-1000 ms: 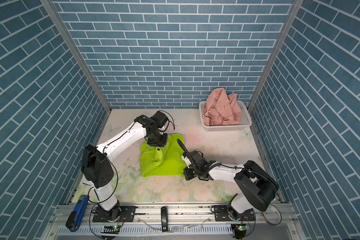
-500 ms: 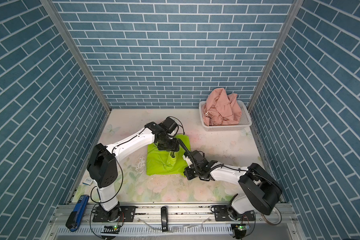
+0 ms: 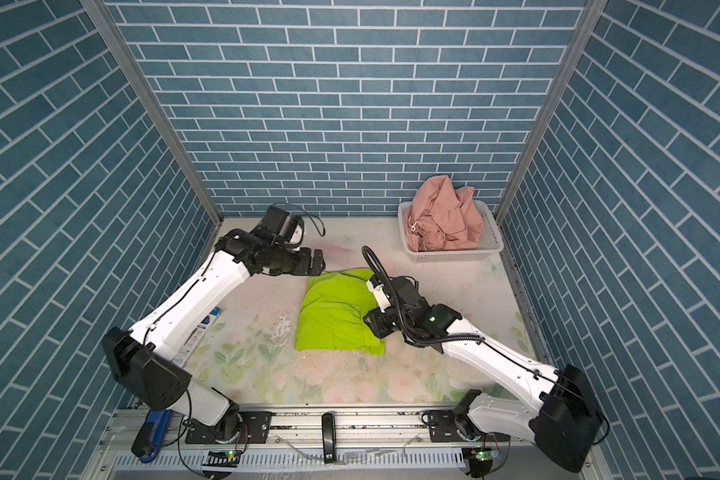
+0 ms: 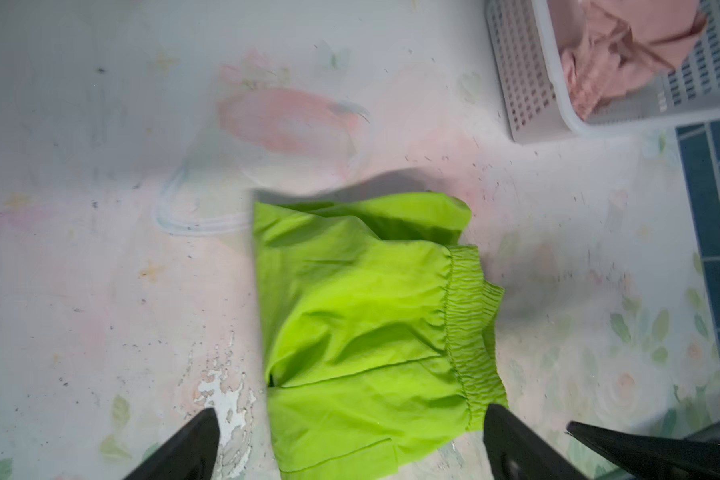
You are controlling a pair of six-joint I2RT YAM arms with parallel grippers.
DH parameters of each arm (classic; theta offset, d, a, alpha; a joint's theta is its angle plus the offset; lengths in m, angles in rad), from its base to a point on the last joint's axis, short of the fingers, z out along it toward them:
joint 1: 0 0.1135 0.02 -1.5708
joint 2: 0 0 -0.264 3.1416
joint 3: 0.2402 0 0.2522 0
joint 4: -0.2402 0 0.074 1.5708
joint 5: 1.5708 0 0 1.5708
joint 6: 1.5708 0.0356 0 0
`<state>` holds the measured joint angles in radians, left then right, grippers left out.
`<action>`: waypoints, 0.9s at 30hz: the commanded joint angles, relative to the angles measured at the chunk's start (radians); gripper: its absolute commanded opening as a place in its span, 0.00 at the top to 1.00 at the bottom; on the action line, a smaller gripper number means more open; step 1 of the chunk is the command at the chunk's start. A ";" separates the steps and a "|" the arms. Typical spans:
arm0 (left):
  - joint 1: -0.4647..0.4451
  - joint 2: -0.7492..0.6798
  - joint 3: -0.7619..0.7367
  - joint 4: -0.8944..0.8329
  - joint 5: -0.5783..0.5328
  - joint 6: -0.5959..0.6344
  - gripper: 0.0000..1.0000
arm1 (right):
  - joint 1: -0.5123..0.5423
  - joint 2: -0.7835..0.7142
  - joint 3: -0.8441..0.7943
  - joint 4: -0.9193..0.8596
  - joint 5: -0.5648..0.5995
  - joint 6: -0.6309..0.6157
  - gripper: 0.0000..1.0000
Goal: Fold and stack the shorts
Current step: 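Press the folded bundle flat with both grippers from opposite sides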
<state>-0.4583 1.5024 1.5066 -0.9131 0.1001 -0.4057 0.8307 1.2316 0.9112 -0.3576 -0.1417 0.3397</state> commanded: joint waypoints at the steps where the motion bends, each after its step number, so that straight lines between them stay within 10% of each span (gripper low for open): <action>1: 0.064 -0.042 -0.186 0.137 0.079 -0.022 0.00 | -0.003 0.128 0.090 0.021 -0.035 -0.077 0.65; 10: 0.080 -0.035 -0.407 0.338 0.137 -0.001 0.00 | -0.034 0.318 -0.028 0.075 -0.117 -0.051 0.93; 23: 0.023 0.057 -0.497 0.438 0.167 -0.013 0.00 | -0.038 0.324 -0.113 0.074 -0.112 0.023 0.94; 27: 0.015 0.015 -0.473 0.412 0.149 -0.004 0.00 | -0.041 0.208 -0.045 -0.010 -0.055 0.011 0.79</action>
<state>-0.4377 1.5589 1.0149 -0.4953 0.2638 -0.4183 0.7925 1.5196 0.8127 -0.2901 -0.2386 0.3408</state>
